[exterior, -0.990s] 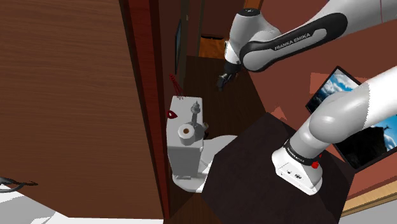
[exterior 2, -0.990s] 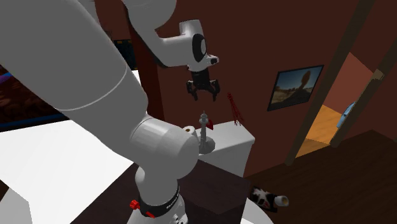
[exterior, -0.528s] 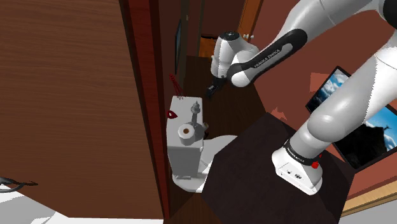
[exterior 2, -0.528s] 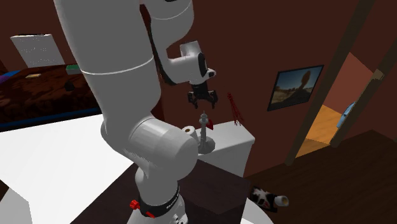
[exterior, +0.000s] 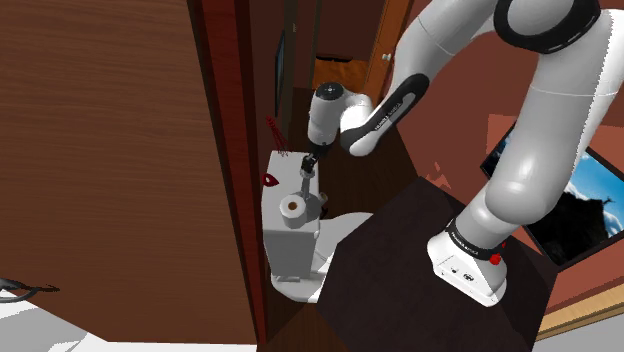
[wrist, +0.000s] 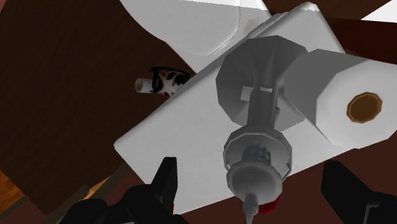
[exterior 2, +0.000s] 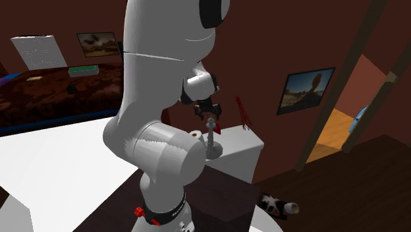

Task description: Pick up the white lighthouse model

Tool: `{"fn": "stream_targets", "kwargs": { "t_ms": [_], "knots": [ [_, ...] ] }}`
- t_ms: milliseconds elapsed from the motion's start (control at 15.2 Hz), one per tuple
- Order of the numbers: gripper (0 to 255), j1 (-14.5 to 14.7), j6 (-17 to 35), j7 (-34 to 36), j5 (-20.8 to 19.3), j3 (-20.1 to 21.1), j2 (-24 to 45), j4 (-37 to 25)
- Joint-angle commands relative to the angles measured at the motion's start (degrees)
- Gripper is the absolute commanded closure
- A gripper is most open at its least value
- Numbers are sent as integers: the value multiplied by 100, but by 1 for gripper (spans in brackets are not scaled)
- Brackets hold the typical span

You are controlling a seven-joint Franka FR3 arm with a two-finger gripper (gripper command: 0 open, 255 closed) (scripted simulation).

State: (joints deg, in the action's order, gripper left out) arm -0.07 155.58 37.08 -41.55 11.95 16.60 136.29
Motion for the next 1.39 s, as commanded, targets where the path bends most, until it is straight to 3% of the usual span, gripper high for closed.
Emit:
{"fn": "stream_targets", "kwargs": {
  "t_ms": [0, 462, 660, 726, 1320],
  "knots": [
    [0, 193, 121, 381, -440, -184, 462, -296],
    [0, 460, 430, 923, -999, -540, 1020, -510],
    [0, 483, 455, 967, -1042, -570, 1067, -530],
    [255, 480, 456, 963, -1041, -569, 1061, -525],
    [255, 483, 455, 967, -1042, -569, 1067, -530]
  ]
}}
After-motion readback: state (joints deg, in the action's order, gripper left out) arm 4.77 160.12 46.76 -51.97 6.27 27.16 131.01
